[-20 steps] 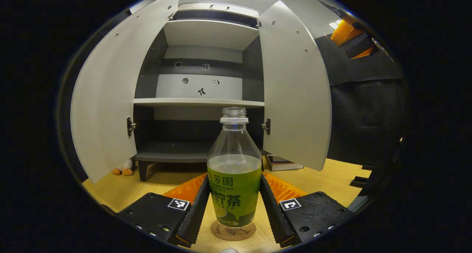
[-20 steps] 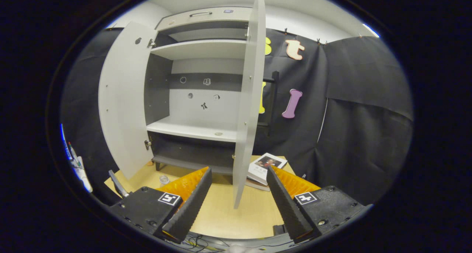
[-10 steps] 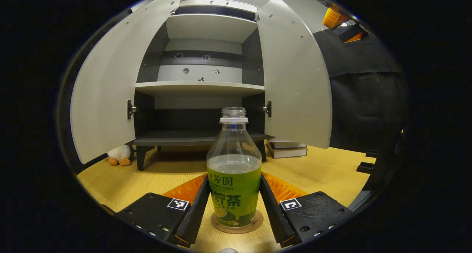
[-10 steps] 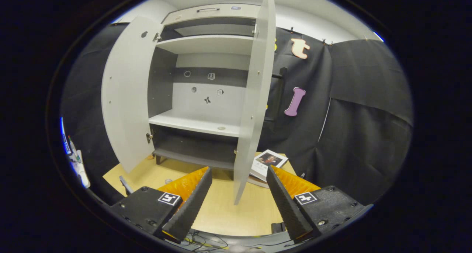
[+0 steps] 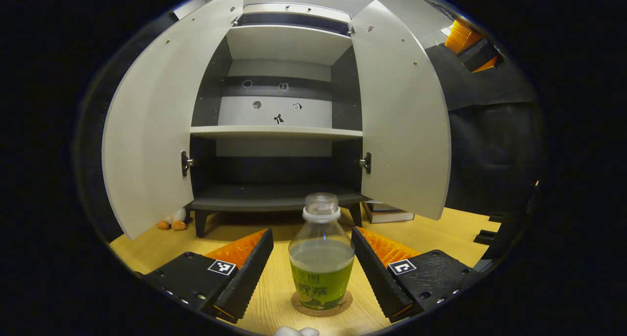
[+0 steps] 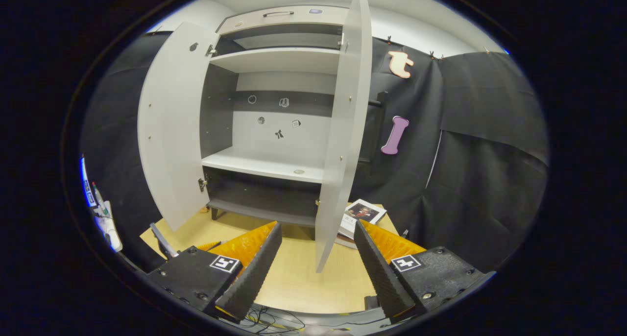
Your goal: Grasp the bottle in the cabinet with the left hand and place it on the coaster, then close the right door with the right hand and the left door with the left hand.
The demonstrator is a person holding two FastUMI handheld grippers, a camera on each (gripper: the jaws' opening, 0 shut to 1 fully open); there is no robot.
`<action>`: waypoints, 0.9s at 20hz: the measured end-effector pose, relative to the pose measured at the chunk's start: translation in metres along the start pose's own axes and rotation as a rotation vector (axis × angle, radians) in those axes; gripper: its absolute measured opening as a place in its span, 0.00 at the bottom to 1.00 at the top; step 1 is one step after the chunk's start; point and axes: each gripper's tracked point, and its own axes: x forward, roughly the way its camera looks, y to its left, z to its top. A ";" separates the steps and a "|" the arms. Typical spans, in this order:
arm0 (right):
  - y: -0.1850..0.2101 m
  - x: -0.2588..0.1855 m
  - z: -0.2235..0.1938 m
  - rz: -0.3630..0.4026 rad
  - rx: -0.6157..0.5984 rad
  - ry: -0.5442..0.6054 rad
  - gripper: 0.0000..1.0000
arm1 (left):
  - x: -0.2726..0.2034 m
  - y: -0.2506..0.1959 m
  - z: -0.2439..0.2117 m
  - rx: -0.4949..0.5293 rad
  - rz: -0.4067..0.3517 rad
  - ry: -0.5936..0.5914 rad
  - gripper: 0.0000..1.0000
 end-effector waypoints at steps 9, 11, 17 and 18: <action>0.003 -0.002 0.021 0.016 0.031 -0.084 0.98 | 0.001 0.027 0.151 -0.108 0.078 -0.028 1.00; 0.004 -0.001 0.026 0.023 0.023 -0.103 0.98 | -0.002 0.038 0.177 -0.105 0.102 -0.008 0.95; 0.005 -0.001 0.044 0.047 0.063 -0.169 0.98 | -0.039 0.085 0.245 -0.057 0.228 -0.017 0.95; 0.005 0.000 0.046 0.053 0.073 -0.179 0.98 | -0.049 0.089 0.251 -0.030 0.241 -0.015 0.95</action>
